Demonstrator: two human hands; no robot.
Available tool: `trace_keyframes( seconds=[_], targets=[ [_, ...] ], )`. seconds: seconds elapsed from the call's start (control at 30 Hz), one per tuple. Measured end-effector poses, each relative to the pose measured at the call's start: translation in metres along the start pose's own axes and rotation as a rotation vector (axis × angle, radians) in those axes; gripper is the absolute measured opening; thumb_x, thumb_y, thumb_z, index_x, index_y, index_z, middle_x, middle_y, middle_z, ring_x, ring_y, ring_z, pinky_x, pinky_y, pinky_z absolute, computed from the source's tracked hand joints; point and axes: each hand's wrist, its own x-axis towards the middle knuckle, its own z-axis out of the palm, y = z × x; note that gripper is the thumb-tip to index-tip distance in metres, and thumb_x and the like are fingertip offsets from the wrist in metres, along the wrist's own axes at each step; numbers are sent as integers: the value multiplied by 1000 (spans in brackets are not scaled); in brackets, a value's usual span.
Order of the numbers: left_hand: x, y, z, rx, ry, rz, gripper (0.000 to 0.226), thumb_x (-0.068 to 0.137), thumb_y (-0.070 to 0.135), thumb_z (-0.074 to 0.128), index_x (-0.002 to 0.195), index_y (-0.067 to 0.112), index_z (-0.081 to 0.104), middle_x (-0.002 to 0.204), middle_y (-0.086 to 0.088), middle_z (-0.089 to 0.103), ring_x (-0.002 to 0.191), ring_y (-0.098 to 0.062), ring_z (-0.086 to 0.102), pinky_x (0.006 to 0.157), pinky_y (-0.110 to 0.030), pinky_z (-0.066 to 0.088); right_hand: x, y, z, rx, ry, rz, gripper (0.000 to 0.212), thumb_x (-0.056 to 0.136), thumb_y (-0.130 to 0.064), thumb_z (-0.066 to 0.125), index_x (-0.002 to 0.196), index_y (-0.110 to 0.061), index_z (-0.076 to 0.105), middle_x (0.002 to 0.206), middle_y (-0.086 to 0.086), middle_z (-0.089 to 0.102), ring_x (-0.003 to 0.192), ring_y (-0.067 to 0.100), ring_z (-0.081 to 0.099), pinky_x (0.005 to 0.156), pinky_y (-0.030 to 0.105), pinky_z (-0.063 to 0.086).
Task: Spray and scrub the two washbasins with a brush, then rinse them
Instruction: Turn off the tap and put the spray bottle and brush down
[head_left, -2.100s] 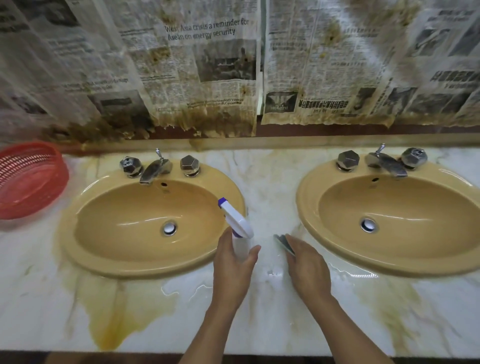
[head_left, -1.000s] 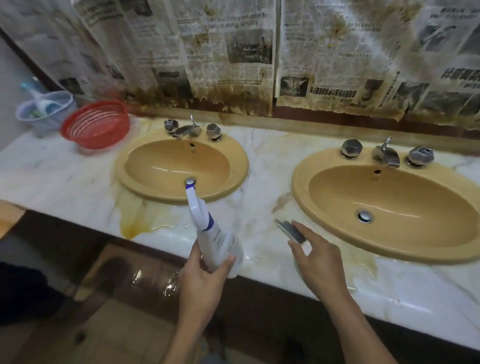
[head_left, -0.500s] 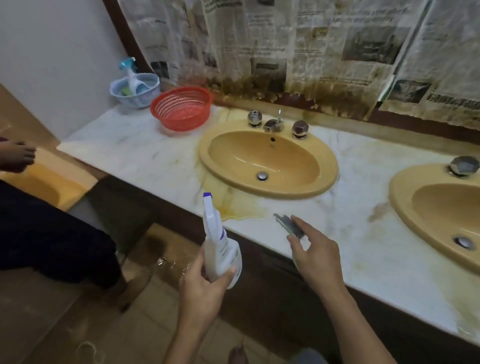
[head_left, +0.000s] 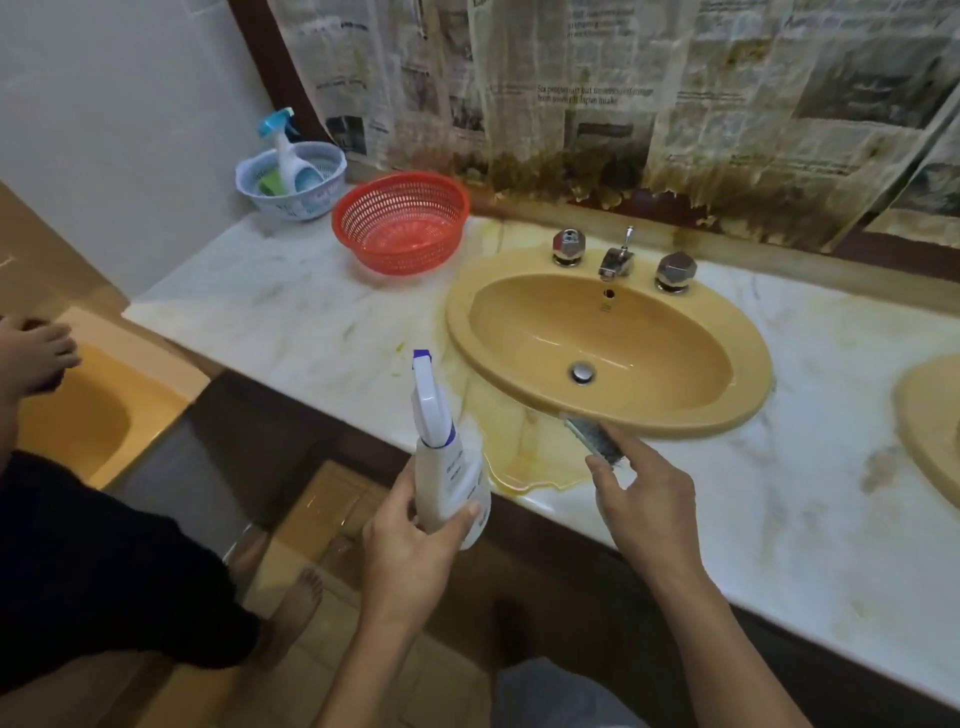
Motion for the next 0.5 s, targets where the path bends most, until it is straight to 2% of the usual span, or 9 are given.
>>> trace_keyframes(
  seconds=[0.1, 0.23, 0.37, 0.43, 0.5],
  targets=[
    [45, 10, 3, -13, -32, 28, 60, 80, 27, 88, 116, 65, 58, 114, 35, 67, 105, 9, 65, 89, -30, 60, 31, -13, 27, 36, 19, 2, 42, 94, -26, 70, 135, -34, 64, 124, -11, 70, 104, 10, 63, 84, 18, 39],
    [103, 29, -2, -14, -61, 47, 60, 81, 30, 88, 126, 56, 58, 115, 36, 66, 107, 9, 64, 88, -25, 59, 76, -36, 58, 95, 21, 28, 43, 93, -20, 71, 135, -31, 65, 123, -14, 69, 98, 0, 59, 77, 1, 37],
    [152, 43, -19, -55, -58, 63, 61, 80, 26, 88, 130, 48, 63, 116, 29, 70, 105, 5, 67, 90, -30, 58, 113, -63, 79, 99, 38, 4, 41, 93, -22, 72, 133, -32, 66, 119, -11, 71, 84, 8, 62, 79, 18, 41],
    [177, 49, -29, -52, -46, 64, 63, 79, 26, 89, 134, 44, 63, 116, 27, 71, 107, 4, 67, 93, -32, 58, 129, -77, 90, 109, 56, -8, 41, 93, -22, 72, 132, -32, 66, 119, -12, 71, 87, 13, 66, 81, 19, 42],
    [204, 52, -40, -39, -42, 86, 62, 80, 25, 88, 134, 42, 62, 117, 28, 70, 107, 5, 66, 92, -27, 57, 145, -91, 102, 105, 69, -20, 41, 92, -21, 73, 132, -30, 67, 121, -12, 71, 92, 16, 66, 85, 21, 42]
  ],
)
